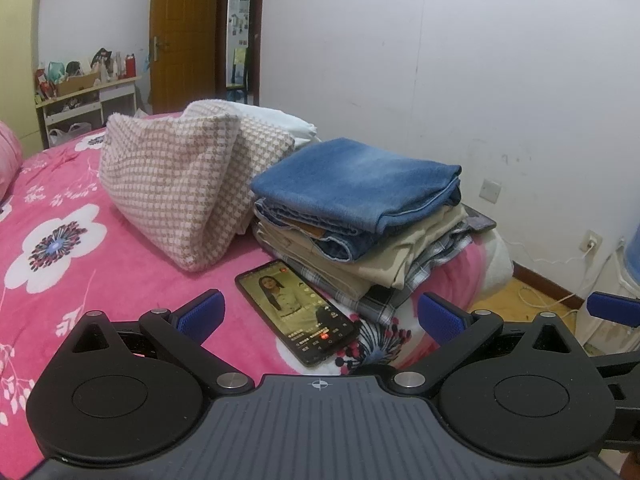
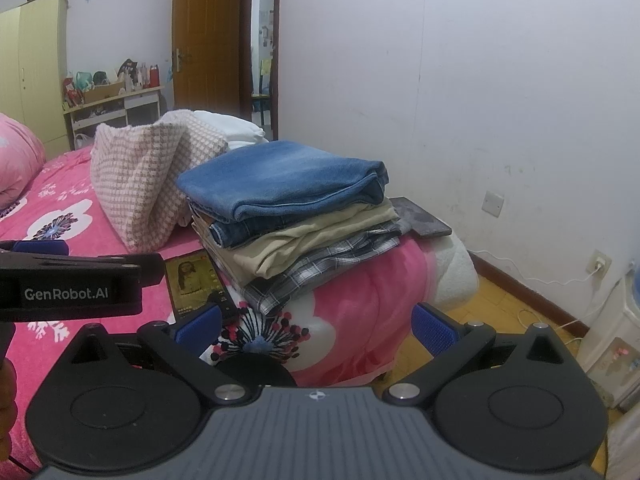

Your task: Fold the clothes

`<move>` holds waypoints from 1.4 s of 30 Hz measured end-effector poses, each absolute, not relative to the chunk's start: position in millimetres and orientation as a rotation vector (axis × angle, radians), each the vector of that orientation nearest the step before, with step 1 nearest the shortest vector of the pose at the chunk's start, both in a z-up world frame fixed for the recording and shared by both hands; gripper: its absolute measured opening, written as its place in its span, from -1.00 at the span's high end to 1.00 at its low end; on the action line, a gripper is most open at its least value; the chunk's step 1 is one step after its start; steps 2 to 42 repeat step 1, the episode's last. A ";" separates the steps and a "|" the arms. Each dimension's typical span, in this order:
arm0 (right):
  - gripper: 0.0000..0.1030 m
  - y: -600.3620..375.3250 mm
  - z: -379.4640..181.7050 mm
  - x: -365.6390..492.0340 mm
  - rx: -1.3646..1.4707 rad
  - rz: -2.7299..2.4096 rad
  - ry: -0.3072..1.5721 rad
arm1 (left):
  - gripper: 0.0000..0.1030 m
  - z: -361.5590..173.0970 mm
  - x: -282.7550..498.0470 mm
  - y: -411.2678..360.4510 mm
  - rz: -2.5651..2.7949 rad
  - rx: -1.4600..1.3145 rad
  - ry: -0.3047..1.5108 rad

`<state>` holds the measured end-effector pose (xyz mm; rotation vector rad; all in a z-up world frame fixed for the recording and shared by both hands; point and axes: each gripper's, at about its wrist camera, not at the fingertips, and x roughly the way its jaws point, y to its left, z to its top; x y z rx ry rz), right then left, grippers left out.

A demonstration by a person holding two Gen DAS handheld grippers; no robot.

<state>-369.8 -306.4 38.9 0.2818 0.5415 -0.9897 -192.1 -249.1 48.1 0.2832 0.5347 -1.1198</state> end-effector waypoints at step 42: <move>-1.00 -306.2 39.0 -369.8 0.282 -0.990 0.542 | -1.00 48.0 -192.1 -249.1 -1.119 0.283 0.535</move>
